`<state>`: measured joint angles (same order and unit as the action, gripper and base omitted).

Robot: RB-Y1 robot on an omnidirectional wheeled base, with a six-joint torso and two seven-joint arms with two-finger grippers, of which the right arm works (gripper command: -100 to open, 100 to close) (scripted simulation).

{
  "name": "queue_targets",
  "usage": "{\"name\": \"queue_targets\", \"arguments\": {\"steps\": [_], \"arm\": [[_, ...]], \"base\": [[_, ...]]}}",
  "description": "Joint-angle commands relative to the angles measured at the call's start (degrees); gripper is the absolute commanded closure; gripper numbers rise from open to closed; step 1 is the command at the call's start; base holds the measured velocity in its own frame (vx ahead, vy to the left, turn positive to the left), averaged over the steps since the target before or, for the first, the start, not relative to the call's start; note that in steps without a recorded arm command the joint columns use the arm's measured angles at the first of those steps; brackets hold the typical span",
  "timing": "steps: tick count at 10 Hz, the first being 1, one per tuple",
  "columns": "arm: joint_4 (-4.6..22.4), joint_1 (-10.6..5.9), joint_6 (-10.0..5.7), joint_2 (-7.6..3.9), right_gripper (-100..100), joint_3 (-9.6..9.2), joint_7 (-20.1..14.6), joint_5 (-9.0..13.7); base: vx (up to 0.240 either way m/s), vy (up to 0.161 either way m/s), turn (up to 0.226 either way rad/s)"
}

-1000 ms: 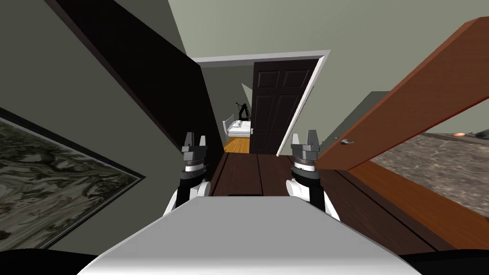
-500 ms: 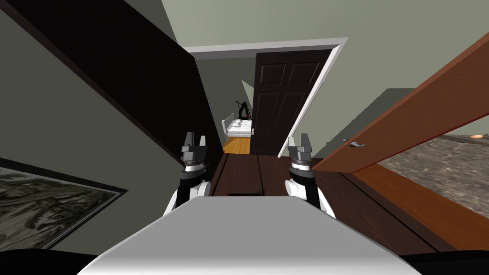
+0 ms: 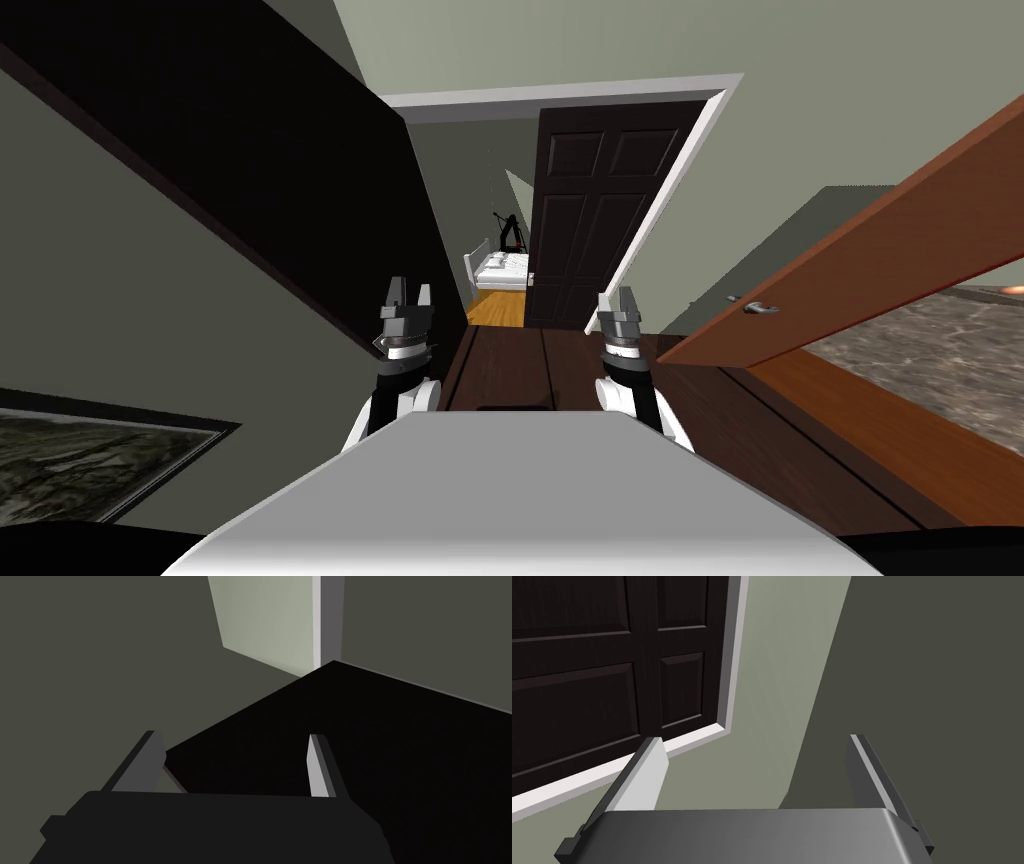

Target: Pull the door open

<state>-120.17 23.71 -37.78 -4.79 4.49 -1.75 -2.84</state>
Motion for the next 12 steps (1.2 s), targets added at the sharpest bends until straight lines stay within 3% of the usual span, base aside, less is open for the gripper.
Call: {"name": "queue_targets", "arguments": {"steps": [1,12], "arm": [[2.6,-0.81,-0.25,-0.37,-100,0.15,-0.8,-0.4],[16.1,-3.70,-3.09,-2.52,-100,1.34,-4.9,-2.3]], "base": [[0.149,0.045,-0.009],[0.112,0.034,-0.008]]}}
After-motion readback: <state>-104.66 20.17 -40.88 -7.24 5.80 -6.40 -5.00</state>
